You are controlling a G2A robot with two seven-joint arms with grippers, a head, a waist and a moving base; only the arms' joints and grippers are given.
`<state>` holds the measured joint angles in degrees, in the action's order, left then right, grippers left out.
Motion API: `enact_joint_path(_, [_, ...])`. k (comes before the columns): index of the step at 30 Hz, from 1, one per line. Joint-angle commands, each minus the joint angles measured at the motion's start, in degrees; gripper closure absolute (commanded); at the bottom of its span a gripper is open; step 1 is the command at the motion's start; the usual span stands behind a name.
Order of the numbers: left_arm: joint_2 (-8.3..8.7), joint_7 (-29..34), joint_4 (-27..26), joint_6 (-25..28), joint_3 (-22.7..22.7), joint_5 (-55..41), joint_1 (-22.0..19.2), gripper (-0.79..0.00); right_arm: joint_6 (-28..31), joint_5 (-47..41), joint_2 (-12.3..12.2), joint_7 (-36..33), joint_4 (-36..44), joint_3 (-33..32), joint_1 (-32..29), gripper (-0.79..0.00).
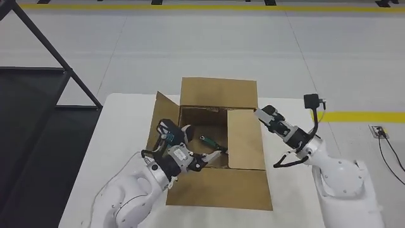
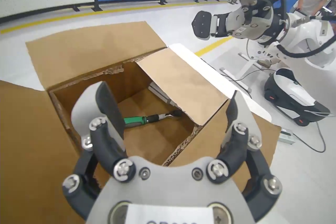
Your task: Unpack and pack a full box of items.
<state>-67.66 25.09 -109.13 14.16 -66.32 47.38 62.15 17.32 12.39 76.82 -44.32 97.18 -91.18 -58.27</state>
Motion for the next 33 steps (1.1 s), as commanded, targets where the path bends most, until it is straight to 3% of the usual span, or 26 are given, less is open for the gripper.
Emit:
enact_joint_path(1, [-0.53,2.46,2.44,-1.25,2.01,-3.69,-2.62,-0.785,2.73,-2.72,-0.49,-2.88,-0.28,-1.76,-0.73,-0.785])
enact_joint_path(12, [-4.17,16.86,19.43,-12.03,10.04,-29.83,-16.76,-0.785,10.54,-13.79,-2.74,-10.12,-0.82,-9.29,-6.55,-0.785])
enact_joint_path(23, [-4.4,16.64,19.68,-12.51,10.56,-31.33,-16.38,-0.785,9.84,-14.36,-2.98,-9.82,-0.35,-9.06,-7.35,-0.785])
enact_joint_path(28, [-5.52,16.15,22.72,-16.54,12.37,-36.04,-17.87,-0.785,10.23,-14.79,-3.57,-10.42,0.08,-8.53,-7.45,-0.785])
enact_joint_path(33, [-6.91,16.79,28.18,-16.2,13.25,-45.2,-20.48,-0.785,11.34,-16.64,-4.24,-11.81,-0.3,-8.72,-7.97,-0.785])
